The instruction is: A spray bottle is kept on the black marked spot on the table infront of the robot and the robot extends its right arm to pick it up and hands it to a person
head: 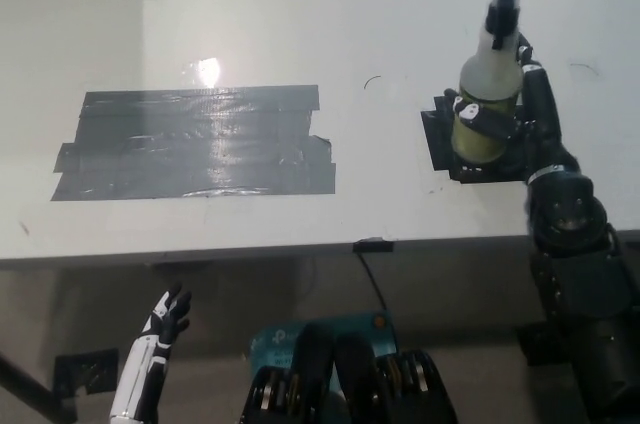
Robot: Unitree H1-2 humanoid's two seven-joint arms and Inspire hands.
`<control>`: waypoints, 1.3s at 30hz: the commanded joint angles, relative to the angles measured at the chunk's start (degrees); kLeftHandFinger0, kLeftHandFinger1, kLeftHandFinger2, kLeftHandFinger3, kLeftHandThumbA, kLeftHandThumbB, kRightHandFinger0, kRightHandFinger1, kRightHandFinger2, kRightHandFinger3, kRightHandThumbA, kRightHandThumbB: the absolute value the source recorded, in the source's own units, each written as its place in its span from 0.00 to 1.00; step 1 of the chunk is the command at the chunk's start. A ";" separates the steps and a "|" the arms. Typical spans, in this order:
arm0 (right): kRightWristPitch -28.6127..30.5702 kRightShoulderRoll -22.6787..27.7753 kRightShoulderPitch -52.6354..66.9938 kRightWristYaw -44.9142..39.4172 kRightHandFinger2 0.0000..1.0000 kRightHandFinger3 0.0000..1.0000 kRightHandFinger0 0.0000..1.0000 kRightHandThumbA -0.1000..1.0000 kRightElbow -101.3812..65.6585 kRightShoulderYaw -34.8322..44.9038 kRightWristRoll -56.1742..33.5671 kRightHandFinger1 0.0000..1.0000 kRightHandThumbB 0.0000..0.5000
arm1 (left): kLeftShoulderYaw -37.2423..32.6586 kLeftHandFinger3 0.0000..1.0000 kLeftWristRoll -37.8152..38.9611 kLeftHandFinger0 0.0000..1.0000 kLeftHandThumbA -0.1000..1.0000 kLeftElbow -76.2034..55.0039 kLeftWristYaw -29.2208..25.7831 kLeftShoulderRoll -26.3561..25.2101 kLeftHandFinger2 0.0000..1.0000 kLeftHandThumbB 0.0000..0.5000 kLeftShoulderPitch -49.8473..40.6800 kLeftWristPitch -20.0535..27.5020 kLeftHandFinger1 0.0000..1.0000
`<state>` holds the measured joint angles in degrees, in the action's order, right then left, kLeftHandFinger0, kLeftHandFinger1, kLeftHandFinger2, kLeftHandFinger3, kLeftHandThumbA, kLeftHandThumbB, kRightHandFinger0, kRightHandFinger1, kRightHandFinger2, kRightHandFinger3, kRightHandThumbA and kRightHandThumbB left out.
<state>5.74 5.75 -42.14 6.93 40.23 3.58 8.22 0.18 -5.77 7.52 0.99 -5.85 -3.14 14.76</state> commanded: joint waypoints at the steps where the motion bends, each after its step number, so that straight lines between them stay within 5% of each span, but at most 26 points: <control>1: -0.60 -1.48 -4.17 6.11 0.41 0.52 0.03 0.03 1.28 0.14 1.42 0.20 0.47 | -0.10 1.00 -0.29 1.00 1.00 -1.56 -0.02 -0.68 1.00 0.62 0.57 1.24 1.00; 2: -0.52 -1.84 -4.05 7.90 0.31 0.36 0.01 0.01 1.19 0.08 2.28 0.11 0.41 | -0.14 1.00 -0.30 1.00 1.00 -1.69 0.04 -0.72 1.00 0.62 0.57 1.17 1.00; 3: -0.43 -1.95 -4.00 8.52 0.39 0.39 0.00 0.00 1.13 0.02 2.56 0.14 0.40 | -0.15 1.00 -0.30 1.00 1.00 -1.74 0.07 -0.74 1.00 0.62 0.56 1.14 1.00; 4: -0.06 -2.13 -3.91 8.73 0.61 0.56 0.00 0.00 0.84 -0.04 2.50 0.24 0.34 | -0.15 1.00 -0.40 1.00 1.00 -1.79 0.03 -0.80 1.00 0.60 0.52 1.26 1.00; 6: 0.82 -2.20 -4.19 9.01 0.83 0.80 0.06 0.00 0.76 -0.14 2.46 0.42 0.32 | -0.08 1.00 -0.44 1.00 1.00 -1.78 0.03 -0.93 1.00 0.60 0.92 1.13 1.00; 8: 1.21 -2.17 -4.39 9.28 0.87 0.86 0.10 0.00 0.59 -0.10 2.31 0.51 0.31 | -0.14 1.00 -0.51 1.00 1.00 -1.83 0.12 -1.06 1.00 0.58 1.19 1.19 1.00; 12: 0.88 -2.34 -4.25 10.04 0.88 0.90 0.15 0.00 -1.03 0.05 2.17 0.58 0.28 | -0.11 1.00 -0.44 1.00 1.00 -2.08 0.23 -1.19 1.00 0.58 1.16 0.43 1.00; 19: -2.13 -2.83 -3.12 8.70 0.88 0.93 0.14 0.00 -10.28 -0.35 1.93 0.57 0.27 | -0.25 1.00 -0.83 1.00 1.00 -2.15 0.16 -1.41 1.00 0.56 1.11 0.68 1.00; 21: -4.99 -3.30 -2.60 7.23 0.91 0.96 0.28 0.00 -16.67 -1.05 2.04 0.58 0.27 | -0.30 1.00 -0.71 1.00 1.00 -2.08 0.21 -1.39 1.00 0.57 1.13 0.47 1.00; 25: -8.31 -4.82 -3.04 2.78 0.86 0.97 0.04 0.00 -24.89 -1.52 -2.31 0.43 0.20 | -0.29 1.00 -0.88 1.00 1.00 -1.79 0.13 -1.45 1.00 0.57 1.38 0.74 1.00; 32: -20.52 -9.49 -6.95 -3.89 0.94 0.94 0.00 0.00 -27.04 0.27 -13.73 0.50 0.28 | -0.16 1.00 -1.09 1.00 1.00 -1.61 0.06 -1.56 1.00 0.56 1.88 0.55 1.00; 39: -23.50 -13.10 -10.29 -5.08 0.92 0.91 0.00 0.00 -16.03 2.54 -16.92 0.51 0.27 | -0.22 1.00 -1.14 1.00 1.00 -2.09 0.27 -1.69 1.00 0.56 1.78 0.27 1.00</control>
<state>-14.33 -5.32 -45.49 5.84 20.72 4.95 -2.28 0.16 -6.56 7.44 1.02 -6.71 -1.80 14.71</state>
